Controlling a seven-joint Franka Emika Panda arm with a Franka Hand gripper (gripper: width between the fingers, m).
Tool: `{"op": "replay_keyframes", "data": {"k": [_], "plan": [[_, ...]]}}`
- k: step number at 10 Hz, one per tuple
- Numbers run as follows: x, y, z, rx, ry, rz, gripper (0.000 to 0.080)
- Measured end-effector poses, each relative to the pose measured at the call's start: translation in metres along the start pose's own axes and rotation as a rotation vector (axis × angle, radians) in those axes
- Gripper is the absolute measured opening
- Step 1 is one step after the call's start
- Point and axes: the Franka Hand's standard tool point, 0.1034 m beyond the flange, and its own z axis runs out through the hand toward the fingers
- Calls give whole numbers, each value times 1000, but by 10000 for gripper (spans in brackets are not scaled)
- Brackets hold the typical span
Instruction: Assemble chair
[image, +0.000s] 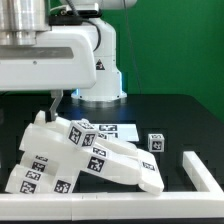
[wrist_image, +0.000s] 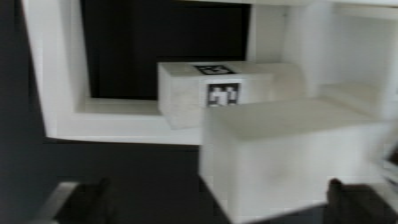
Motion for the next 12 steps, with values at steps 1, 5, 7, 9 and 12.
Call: {"op": "replay_keyframes", "data": {"k": [1,5,7,9,12], "plan": [[-1,6,7,-13,7,5,620],[-5,38,21,-49,30,6,649],[0,41,17,-58,47,12,649],[0,35,8,-36,29,27,649],[2,8,-20,18,-17,77,649]]}}
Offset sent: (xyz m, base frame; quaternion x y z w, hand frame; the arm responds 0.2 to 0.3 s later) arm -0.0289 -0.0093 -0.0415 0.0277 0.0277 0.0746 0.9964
